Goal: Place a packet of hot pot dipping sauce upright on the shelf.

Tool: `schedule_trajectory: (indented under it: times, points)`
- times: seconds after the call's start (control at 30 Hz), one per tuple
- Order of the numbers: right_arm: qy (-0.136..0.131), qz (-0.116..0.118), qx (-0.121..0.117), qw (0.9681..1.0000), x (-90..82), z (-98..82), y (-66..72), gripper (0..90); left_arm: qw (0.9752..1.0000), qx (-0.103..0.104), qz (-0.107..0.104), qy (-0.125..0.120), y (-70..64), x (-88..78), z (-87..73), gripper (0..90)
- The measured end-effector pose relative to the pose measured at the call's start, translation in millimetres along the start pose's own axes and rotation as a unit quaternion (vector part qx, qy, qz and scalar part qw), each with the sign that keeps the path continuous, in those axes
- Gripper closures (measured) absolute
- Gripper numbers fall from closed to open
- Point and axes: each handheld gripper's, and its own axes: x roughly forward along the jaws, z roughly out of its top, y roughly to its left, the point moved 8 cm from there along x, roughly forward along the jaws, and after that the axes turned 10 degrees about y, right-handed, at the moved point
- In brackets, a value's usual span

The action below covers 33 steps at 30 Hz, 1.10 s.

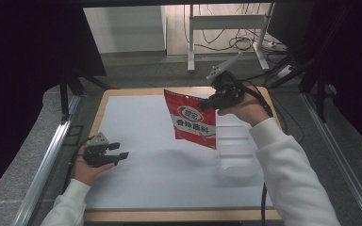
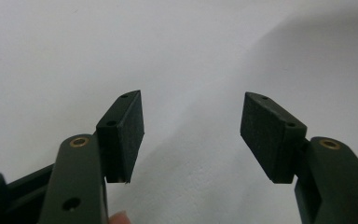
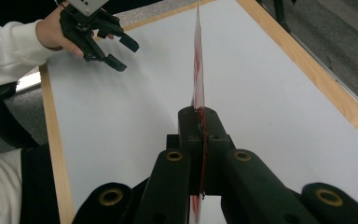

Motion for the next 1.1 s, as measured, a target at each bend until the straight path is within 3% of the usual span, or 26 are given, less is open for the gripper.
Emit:
schedule_trajectory:
  times: [0.63,1.1]
  points:
    - [-0.006,-0.024,0.031,0.9992,-33.7,-24.9,-28.1,89.4,1.0000,0.000,0.000,0.001,-1.0,0.7,0.6,39.2]
    - [-0.010,-0.038,0.056,0.9976,-49.1,-47.6,-51.6,89.3,1.0000,0.001,0.003,0.001,-0.3,-0.1,1.3,39.3]
